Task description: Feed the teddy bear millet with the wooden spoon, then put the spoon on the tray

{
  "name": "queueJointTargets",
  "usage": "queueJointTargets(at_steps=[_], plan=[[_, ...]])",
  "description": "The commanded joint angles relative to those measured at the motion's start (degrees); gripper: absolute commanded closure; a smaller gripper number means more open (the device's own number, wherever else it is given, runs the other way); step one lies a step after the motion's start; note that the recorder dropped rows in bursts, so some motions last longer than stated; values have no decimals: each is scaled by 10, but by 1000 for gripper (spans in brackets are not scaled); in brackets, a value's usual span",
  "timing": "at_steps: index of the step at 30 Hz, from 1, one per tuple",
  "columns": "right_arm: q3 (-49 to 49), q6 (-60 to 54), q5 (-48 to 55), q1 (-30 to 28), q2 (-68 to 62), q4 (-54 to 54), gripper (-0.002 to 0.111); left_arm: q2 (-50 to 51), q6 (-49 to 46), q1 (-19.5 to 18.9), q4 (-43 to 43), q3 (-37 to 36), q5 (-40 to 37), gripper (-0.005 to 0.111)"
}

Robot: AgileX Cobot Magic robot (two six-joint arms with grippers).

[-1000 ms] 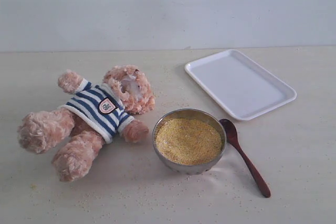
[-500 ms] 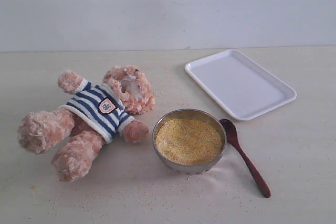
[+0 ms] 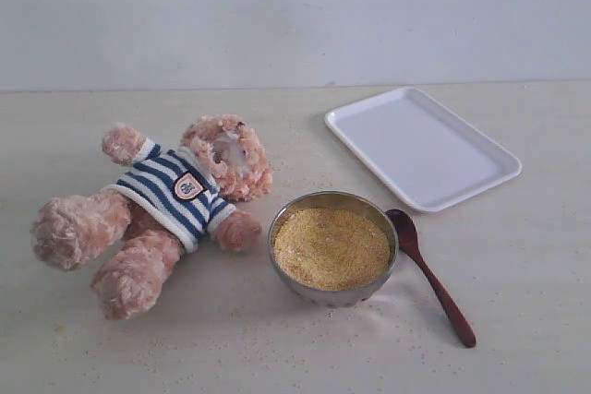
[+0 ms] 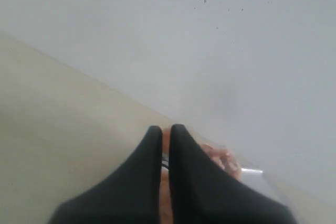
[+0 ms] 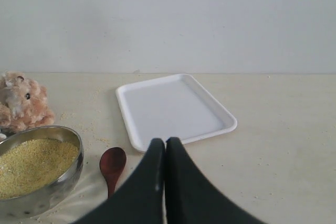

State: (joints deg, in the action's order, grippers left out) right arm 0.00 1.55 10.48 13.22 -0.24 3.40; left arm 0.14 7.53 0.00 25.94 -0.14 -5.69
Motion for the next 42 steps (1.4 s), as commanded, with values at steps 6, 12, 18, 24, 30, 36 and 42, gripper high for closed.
queueJointTargets(at_steps=[6, 12, 18, 24, 30, 36, 42], plan=[[0, -3, -8, -1, 2, 0, 108, -1, -40, 1, 96, 68, -81, 102], [0, -3, -8, -1, 2, 0, 108, 19, -84, 1, 96, 141, -193, 102], [0, -3, -8, -1, 2, 0, 108, 156, -288, 1, 221, 175, -276, 102], [0, -3, -8, -1, 2, 0, 108, 339, -458, 1, 308, 240, -286, 102], [0, -3, -8, -1, 2, 0, 108, 514, -547, 1, 319, 353, -287, 102], [0, -3, -8, -1, 2, 0, 108, 677, -588, 1, 319, 471, -347, 72], [0, -3, -8, -1, 2, 0, 108, 795, -588, 1, 305, 533, -350, 20]])
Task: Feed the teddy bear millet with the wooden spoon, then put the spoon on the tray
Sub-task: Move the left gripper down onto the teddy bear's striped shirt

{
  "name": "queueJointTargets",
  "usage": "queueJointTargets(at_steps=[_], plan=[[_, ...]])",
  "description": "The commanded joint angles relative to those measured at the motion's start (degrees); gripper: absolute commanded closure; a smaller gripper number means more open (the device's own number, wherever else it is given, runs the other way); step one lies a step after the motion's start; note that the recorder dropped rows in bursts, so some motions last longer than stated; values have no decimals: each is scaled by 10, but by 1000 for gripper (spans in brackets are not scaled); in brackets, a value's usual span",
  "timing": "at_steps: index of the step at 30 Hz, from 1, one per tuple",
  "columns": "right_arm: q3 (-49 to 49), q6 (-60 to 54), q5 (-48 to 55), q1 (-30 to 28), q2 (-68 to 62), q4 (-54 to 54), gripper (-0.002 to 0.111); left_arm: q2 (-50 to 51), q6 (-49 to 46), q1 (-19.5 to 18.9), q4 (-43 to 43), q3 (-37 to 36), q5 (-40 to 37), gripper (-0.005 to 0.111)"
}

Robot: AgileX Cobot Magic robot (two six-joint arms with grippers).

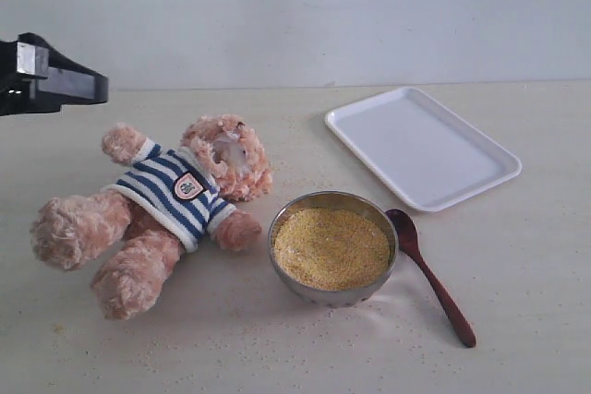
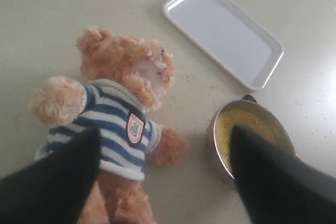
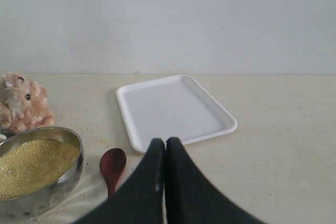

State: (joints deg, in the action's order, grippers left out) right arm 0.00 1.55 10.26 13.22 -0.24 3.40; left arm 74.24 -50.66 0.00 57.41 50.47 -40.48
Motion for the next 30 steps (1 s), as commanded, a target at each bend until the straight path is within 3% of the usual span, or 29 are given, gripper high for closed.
queueJointTargets(at_steps=[1, 10, 18, 30], plan=[[0, -3, -6, -1, 2, 0, 108, 66, -6, 1, -15, 31, -1, 21], [0, -3, -6, -1, 2, 0, 108, 149, -6, 1, -82, 35, 25, 23], [0, -3, -6, -1, 2, 0, 108, 200, -29, 1, -83, 35, 55, 23], [0, -3, -7, -1, 2, 0, 108, 255, -175, 1, 67, 35, 45, 23]])
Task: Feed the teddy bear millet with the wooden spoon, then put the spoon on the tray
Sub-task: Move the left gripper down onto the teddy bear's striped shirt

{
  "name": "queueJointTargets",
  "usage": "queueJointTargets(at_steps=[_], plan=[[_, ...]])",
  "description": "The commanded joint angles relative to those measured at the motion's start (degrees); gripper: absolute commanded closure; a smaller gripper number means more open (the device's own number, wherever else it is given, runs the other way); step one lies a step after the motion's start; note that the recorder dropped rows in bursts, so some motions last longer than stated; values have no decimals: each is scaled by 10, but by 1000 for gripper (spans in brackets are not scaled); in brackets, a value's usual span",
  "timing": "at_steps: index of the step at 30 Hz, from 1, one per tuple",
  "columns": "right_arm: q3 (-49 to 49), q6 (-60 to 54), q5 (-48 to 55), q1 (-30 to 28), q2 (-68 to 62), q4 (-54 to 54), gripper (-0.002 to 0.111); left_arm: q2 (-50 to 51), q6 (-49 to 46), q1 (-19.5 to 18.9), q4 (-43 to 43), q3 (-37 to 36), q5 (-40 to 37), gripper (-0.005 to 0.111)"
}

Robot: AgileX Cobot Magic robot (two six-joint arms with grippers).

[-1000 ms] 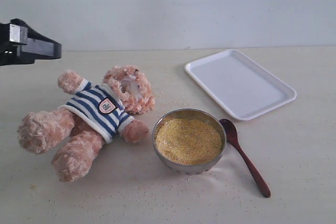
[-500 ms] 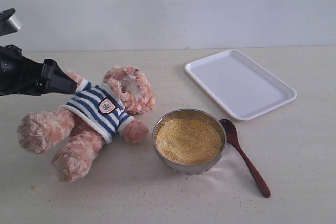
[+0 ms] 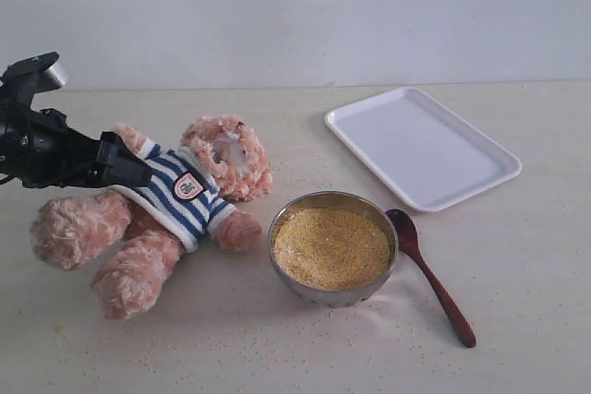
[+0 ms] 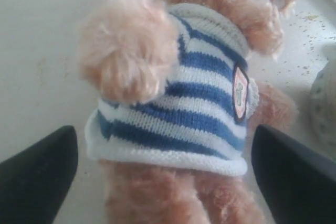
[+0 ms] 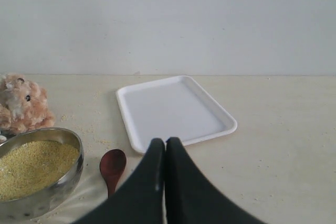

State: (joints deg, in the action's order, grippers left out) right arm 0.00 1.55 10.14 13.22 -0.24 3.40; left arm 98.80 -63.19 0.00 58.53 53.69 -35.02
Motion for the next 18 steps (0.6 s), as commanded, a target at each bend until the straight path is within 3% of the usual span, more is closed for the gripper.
queueJointTargets(at_steps=[1, 18], plan=[[0, -3, -6, -1, 2, 0, 108, 12, -61, 1, 66, 2, -10, 23], [0, -3, -6, -1, 2, 0, 108, 96, -203, 3, 203, 3, -7, 23]])
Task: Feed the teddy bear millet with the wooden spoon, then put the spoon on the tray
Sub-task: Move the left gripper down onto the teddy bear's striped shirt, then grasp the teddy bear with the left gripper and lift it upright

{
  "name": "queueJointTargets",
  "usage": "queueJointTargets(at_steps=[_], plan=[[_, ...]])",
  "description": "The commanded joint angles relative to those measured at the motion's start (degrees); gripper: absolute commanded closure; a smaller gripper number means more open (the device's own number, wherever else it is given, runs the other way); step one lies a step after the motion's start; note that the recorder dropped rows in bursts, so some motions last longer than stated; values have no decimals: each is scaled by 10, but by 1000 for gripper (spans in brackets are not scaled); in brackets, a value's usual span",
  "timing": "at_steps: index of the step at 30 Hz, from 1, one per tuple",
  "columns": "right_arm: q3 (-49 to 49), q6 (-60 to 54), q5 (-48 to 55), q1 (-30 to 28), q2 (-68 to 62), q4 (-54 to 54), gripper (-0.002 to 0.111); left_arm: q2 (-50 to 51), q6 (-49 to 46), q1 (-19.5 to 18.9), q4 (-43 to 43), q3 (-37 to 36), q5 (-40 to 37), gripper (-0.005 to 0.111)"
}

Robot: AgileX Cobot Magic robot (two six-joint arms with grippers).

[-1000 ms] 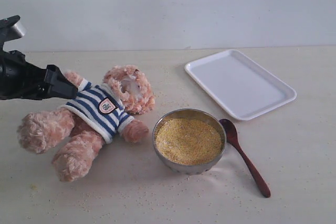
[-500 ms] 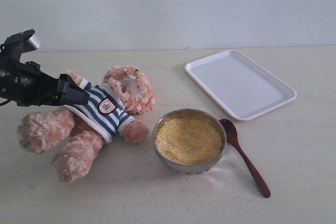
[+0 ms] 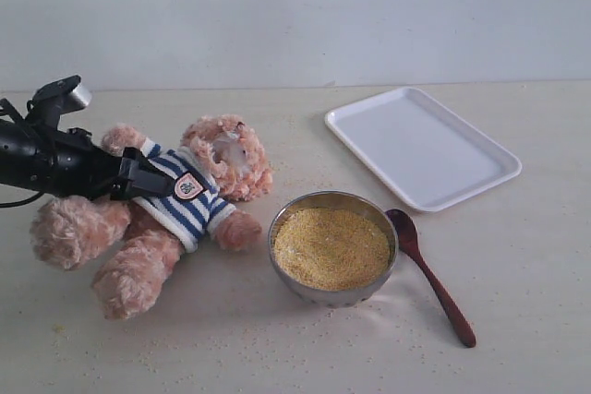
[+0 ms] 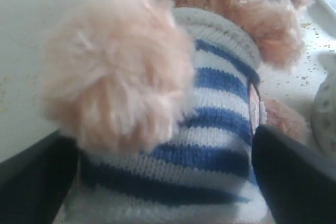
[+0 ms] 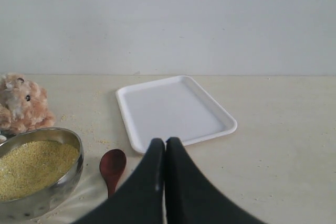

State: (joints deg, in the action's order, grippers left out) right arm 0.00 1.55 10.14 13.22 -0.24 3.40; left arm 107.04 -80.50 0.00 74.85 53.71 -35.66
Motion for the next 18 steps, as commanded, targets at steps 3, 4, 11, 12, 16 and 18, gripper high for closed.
queueJointTargets(at_steps=[3, 4, 11, 12, 16, 18], plan=[[0, -3, -6, -1, 2, 0, 108, 21, -51, 11, 56, 3, -2, 23], [0, -3, -6, -1, 2, 0, 108, 23, -52, 15, 59, 3, -2, 23], [0, -3, -6, -1, 2, 0, 108, 28, -67, 41, 63, 3, 16, 23], [0, -3, -6, -1, 2, 0, 108, 31, -64, 41, 63, 3, 16, 23], [0, -3, -6, -1, 2, 0, 108, 55, -57, 41, 63, 3, 15, 25], [0, -3, -6, -1, 2, 0, 108, 73, -48, 41, 63, 3, 18, 31]])
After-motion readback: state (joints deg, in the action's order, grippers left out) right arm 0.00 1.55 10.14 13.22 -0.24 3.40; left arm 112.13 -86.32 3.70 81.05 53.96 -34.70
